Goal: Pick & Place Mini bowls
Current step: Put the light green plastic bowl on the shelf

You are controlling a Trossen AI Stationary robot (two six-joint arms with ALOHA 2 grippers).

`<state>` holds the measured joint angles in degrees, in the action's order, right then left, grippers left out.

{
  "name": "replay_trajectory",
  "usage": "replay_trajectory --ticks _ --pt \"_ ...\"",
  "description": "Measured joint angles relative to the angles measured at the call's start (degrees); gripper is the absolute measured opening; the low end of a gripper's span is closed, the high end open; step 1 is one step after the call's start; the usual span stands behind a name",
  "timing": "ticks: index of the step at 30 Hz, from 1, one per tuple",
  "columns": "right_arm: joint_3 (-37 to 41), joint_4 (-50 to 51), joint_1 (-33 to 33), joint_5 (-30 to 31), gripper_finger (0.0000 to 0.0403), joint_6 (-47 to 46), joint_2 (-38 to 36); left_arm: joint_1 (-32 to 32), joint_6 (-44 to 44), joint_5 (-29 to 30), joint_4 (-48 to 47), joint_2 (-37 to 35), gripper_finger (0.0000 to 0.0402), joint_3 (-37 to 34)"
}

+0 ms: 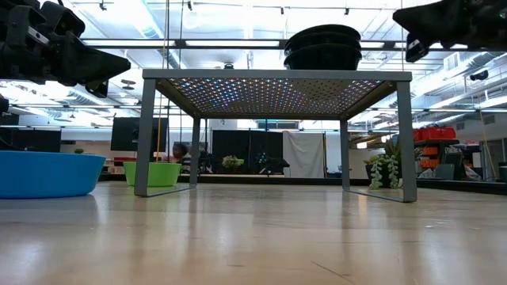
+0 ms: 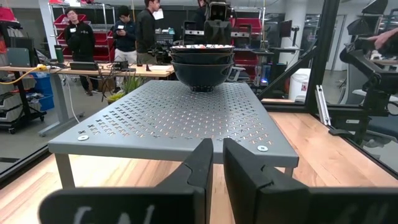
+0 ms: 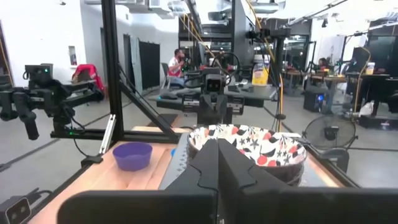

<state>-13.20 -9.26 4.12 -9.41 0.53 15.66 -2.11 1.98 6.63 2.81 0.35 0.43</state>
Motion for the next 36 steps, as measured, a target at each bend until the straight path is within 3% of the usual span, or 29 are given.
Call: replay_trajectory --ticks 10,27,36 --pt "5.0 0.4 -1.2 0.0 0.0 -1.6 -6.9 0.0 0.0 0.0 0.0 0.0 0.0044 0.0" --pt "11.9 0.3 -1.4 0.0 0.0 -4.6 -13.0 0.0 0.0 0.0 0.0 0.0 0.0044 0.0" --pt "12.3 5.0 -0.3 0.0 0.0 -4.1 -14.3 0.0 0.0 0.0 0.0 0.0 0.0044 0.0"
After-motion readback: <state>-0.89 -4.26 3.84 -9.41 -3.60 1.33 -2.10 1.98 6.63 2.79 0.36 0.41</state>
